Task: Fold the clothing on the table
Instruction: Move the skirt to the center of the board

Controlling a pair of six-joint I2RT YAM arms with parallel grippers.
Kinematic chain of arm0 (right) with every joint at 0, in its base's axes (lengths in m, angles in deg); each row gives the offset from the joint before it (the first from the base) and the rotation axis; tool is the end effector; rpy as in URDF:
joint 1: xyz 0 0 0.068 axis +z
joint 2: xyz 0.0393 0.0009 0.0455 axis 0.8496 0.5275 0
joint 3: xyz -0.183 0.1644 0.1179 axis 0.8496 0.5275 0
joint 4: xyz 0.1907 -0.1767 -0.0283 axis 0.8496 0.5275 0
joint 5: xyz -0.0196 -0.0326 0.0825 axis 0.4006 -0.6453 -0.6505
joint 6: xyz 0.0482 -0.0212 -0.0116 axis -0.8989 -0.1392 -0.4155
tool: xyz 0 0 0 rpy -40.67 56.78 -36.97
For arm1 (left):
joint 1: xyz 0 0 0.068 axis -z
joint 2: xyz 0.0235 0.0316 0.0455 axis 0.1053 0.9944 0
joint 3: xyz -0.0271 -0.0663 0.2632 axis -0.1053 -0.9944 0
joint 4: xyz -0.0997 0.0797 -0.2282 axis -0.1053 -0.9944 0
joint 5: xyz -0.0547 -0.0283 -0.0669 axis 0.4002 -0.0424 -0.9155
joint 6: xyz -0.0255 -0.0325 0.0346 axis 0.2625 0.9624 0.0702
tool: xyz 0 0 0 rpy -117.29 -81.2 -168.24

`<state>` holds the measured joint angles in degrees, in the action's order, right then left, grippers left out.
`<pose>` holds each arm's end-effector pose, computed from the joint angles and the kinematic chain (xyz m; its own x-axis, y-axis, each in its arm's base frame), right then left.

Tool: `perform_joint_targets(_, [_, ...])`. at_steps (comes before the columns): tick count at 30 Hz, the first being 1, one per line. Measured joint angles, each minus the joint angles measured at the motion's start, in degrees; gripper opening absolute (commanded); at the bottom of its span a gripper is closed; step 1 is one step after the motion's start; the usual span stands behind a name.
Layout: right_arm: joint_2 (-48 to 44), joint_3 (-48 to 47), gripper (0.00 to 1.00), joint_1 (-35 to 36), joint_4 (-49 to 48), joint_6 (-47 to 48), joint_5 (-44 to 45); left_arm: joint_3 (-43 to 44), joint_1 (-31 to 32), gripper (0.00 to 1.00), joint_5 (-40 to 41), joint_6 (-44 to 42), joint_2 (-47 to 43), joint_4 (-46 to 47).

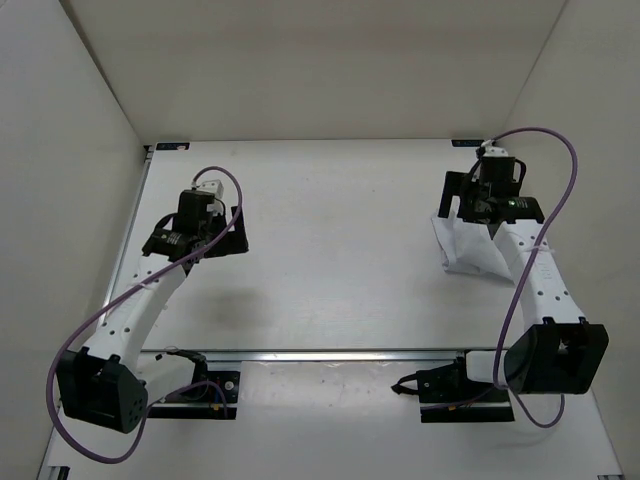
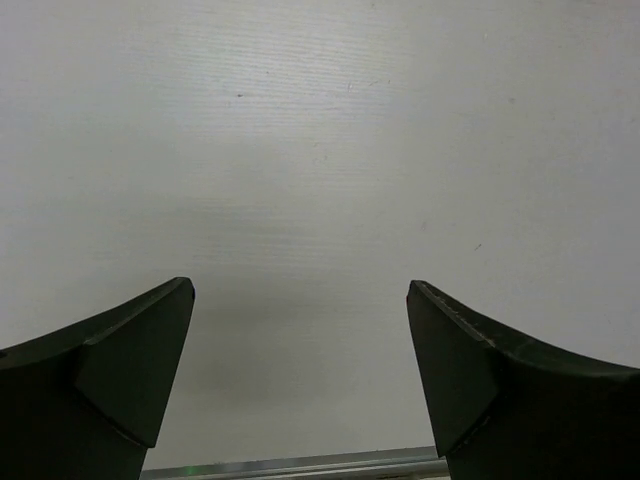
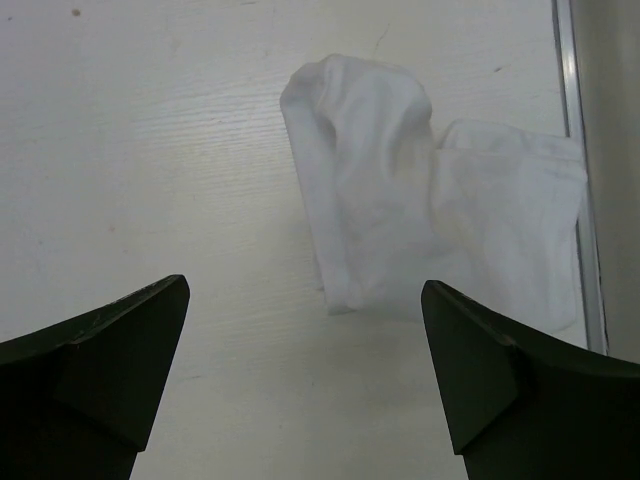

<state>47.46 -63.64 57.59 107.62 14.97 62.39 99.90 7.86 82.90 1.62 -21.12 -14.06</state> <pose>0.2770 -0.0061 0.3367 -0.6564 0.1151 -0.7456 0.1545 0.9879 0.0165 0.2227 -0.0533 0.2943 -0.7645 -0.1148 -0.6343 -0.0193 0.9876 -0.1555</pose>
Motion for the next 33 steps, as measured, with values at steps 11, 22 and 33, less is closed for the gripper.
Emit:
perform_joint_targets(11, [-1.40, 6.67, 0.98, -4.76, 0.50, -2.40, 0.79, -3.10, 2.75, 0.99, 0.72, 0.52, -0.48, -3.85])
perform_joint_targets(22, [10.69, 6.60, 0.89, -7.93, -1.66, -2.93, 3.80, -3.74, 3.45, 0.99, -2.23, -2.62, 1.14, 1.81])
perform_joint_targets(33, [21.55, 0.11, 0.00, -8.57, -2.56, -3.80, 2.58, -3.61, 3.30, 0.98, -6.32, -2.71, 3.28, 4.04])
